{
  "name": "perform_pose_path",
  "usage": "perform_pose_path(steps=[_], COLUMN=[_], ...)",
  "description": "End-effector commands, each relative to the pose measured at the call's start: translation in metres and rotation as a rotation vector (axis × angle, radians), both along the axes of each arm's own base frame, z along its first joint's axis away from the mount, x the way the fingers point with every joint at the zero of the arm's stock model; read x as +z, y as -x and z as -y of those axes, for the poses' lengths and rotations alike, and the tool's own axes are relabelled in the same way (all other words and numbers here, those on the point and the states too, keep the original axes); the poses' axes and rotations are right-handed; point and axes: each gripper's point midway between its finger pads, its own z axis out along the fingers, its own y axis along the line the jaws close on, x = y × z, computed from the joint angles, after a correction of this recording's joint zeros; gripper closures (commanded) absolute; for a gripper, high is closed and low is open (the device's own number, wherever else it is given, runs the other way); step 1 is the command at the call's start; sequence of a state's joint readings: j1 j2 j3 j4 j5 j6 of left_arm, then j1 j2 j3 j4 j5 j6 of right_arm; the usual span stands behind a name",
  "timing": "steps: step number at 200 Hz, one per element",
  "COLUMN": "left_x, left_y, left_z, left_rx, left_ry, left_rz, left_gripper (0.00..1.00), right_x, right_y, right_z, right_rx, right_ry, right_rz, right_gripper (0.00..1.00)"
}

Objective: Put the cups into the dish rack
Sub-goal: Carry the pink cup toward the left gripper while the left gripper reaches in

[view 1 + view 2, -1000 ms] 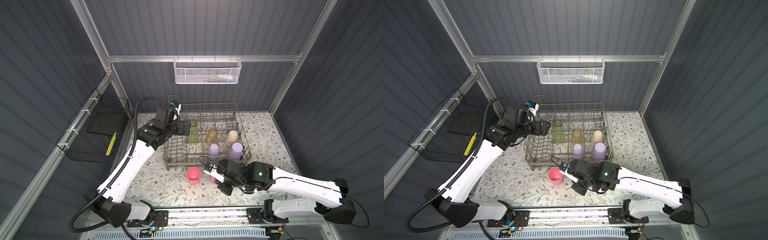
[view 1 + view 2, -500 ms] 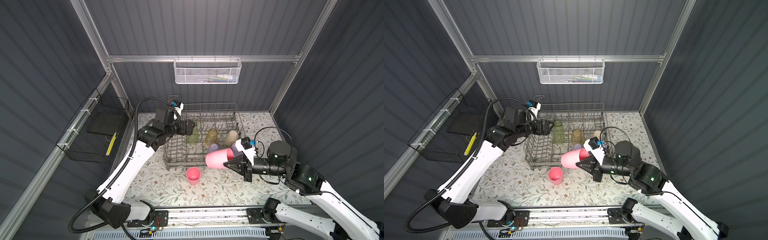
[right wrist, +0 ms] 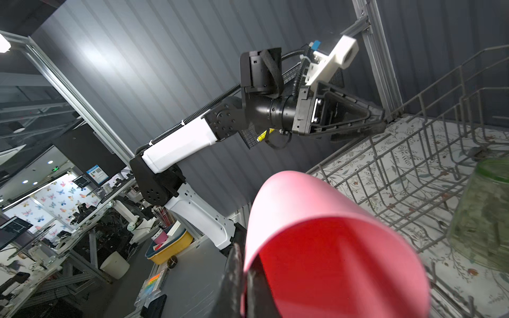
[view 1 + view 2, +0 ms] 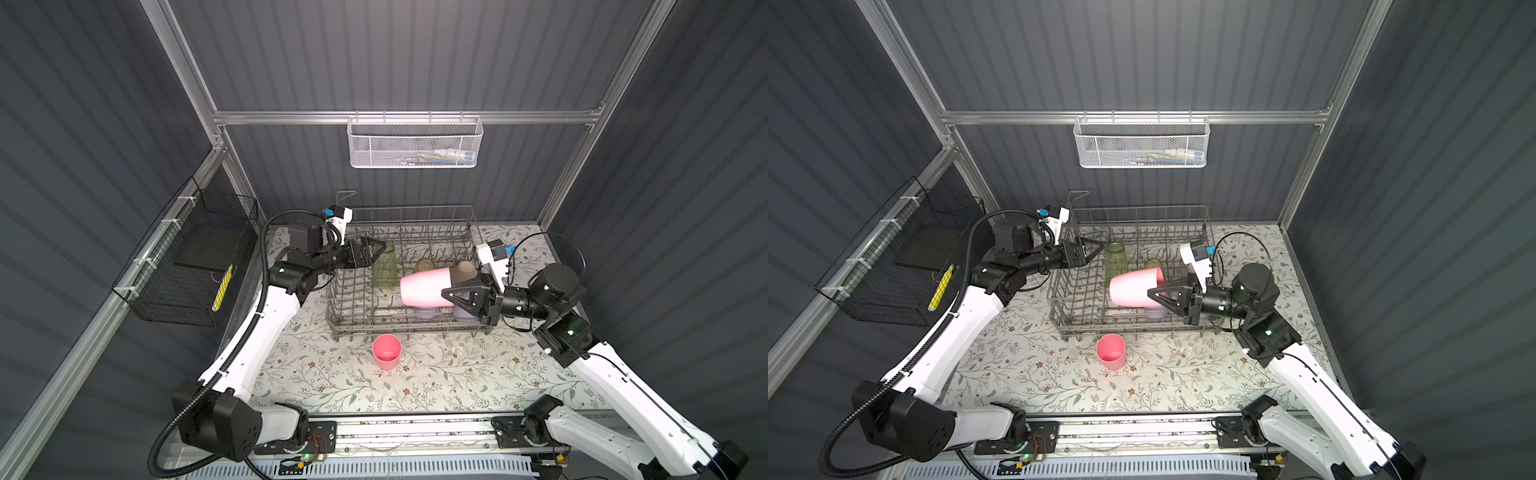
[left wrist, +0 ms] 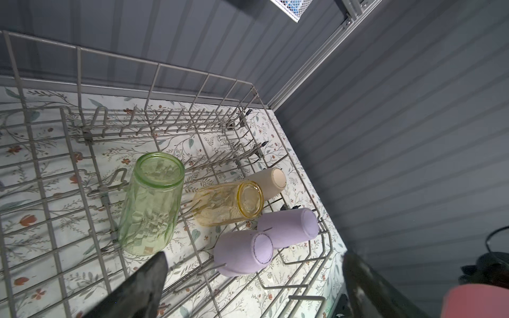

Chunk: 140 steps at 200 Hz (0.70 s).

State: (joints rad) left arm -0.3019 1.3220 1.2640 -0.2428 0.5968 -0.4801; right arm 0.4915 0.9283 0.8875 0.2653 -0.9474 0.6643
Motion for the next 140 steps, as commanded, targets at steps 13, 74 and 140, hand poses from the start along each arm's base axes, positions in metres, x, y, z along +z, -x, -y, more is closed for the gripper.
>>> perform_pose_path(steps=[13,74,140], left_x=[0.039,0.058,0.063], left_y=[0.027,0.053,0.072], left_z=[0.02,0.025,0.026], left_rx=[-0.214,-0.352,-0.426], left_ry=[0.205,0.328,0.371], left_rz=[0.069,0.133,0.147], left_gripper=[0.02,0.02,0.01], right_x=[0.025,0.022,0.004], right_y=[-0.003,-0.031,-0.056], right_z=[0.007,0.011,0.001], right_rx=[0.068,0.07,0.074], right_ry=[-0.133,-0.202,-0.194], right_rz=[0.013,-0.059,-0.124], right_gripper=[1.0,1.0,1.0])
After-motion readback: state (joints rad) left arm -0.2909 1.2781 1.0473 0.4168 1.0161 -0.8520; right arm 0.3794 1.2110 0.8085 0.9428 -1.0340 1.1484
